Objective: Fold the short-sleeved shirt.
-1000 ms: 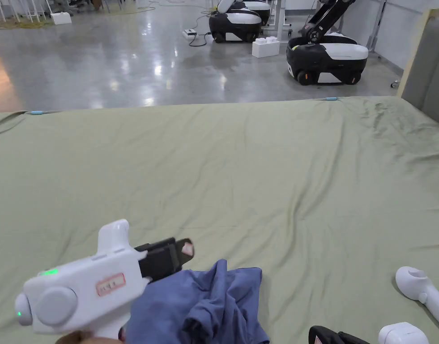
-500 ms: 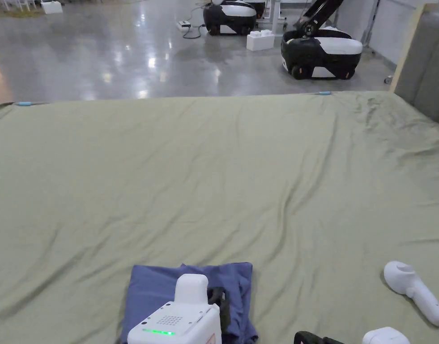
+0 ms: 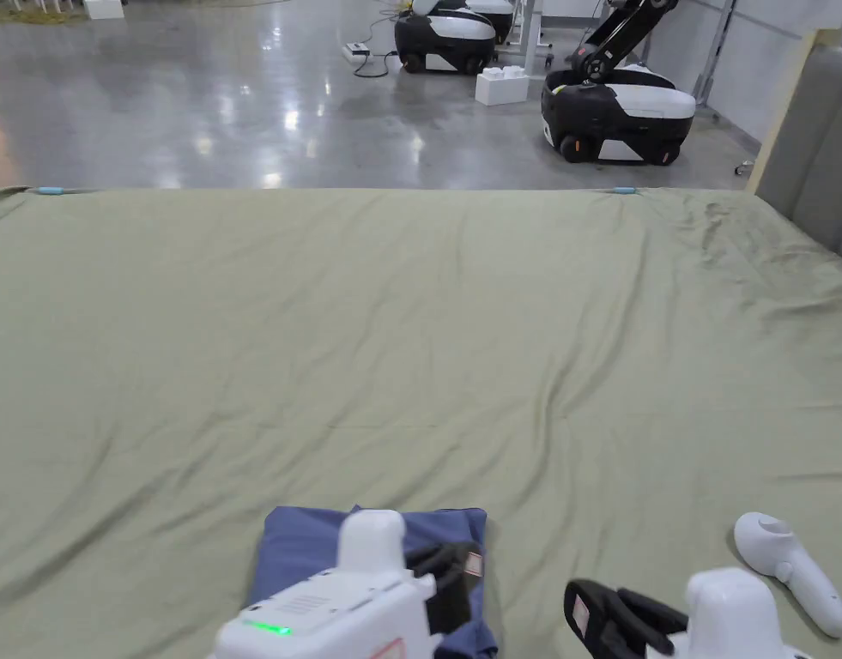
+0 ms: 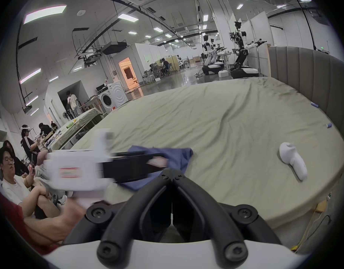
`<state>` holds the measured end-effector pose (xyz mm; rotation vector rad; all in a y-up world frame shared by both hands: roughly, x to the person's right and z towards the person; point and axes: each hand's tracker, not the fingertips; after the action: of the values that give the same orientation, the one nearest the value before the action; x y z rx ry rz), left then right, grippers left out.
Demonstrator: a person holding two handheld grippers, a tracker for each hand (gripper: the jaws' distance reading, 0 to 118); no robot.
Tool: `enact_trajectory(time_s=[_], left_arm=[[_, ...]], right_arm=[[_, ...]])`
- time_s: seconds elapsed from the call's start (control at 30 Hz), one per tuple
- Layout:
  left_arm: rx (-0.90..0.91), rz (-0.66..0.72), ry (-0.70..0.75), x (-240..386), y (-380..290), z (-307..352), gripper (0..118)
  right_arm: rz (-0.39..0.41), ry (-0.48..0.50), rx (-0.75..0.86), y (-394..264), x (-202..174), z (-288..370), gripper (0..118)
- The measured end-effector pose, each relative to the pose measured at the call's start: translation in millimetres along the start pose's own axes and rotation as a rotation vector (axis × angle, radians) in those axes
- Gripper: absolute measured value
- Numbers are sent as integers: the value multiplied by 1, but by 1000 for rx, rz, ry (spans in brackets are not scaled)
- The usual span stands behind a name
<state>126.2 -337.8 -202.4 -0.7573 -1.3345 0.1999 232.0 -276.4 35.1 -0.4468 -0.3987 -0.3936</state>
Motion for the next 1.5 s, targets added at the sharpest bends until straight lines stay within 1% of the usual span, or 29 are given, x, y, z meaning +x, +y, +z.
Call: enact_trajectory(time_s=[0.13,0.2,0.27,0.3,0.33,0.37,0.43,0.47,0.5,0.57,0.63,0.67,0.73,0.77,0.8,0.87,0.9,0.93,0.97,1.0,1.03,1.07,1.13,1.2,1.27,1.3,1.37,1.43,1.5], left_arm=[[155,105,61,-49,31,103,0],[143,107,115,-70,40,135,0],[135,49,203,-87,46,153,0],[110,55,223,-95,48,158,0],[89,90,234,-104,50,161,1],[74,133,215,-110,50,160,11],[55,235,135,-127,51,153,89],[3,274,142,-134,53,143,101],[-43,310,101,-141,53,132,101],[-117,334,93,-152,56,104,101],[-214,339,55,-164,52,68,101],[-270,367,91,-170,49,50,101],[-335,495,90,-182,39,20,101],[-371,569,40,-187,28,5,101],[-349,640,-20,-187,23,-4,101],[-304,682,-56,-178,31,-9,97],[-334,692,-78,-176,31,-9,69],[-352,633,-26,-176,33,-8,40],[-343,621,-78,-183,30,-7,25],[-361,707,-163,-191,28,-5,25],[-370,740,-163,-202,25,-1,25],[-378,707,-127,-209,25,4,25],[-403,660,-137,-224,27,18,25],[-357,727,-151,-250,37,53,25],[-347,692,-142,-285,63,100,25],[-353,634,-88,-301,81,132,25],[-357,552,39,-344,119,192,25],[-381,548,154,-391,158,248,25],[-397,545,262,-434,189,295,25]], right_arm=[[7,64,4,7,-15,-69,2],[27,85,-50,0,-26,-112,2],[60,19,-148,-18,-32,-156,2],[92,3,-208,-31,-31,-175,2],[139,-57,-299,-46,-32,-191,2],[183,-82,-351,-60,-30,-201,2],[258,-60,-130,-67,-34,-190,2],[296,-74,-187,-74,-28,-198,2],[316,-82,-191,-75,-29,-196,2],[305,-73,-195,-76,-25,-196,2],[236,-34,-184,-74,-19,-197,2],[205,-19,-179,-75,-15,-196,2],[161,3,-179,-73,-11,-195,2],[145,7,-177,-74,-9,-195,2],[146,4,-175,-75,-8,-195,2],[152,0,-169,-74,-13,-194,2],[155,-3,-168,-74,-13,-194,2],[150,-4,-171,-73,-13,-194,2],[145,-1,-179,-70,-11,-195,2],[143,3,-190,-67,-12,-194,2],[135,14,-196,-64,-12,-192,2],[108,41,-203,-59,-13,-188,2],[72,84,-202,-49,-21,-176,2],[87,74,-179,-40,-33,-157,2],[54,114,-156,-33,-44,-134,2],[39,150,-155,-34,-48,-124,2],[55,140,-190,-40,-57,-113,2],[83,110,-232,-52,-69,-106,2],[67,103,-283,-62,-78,-106,2]])
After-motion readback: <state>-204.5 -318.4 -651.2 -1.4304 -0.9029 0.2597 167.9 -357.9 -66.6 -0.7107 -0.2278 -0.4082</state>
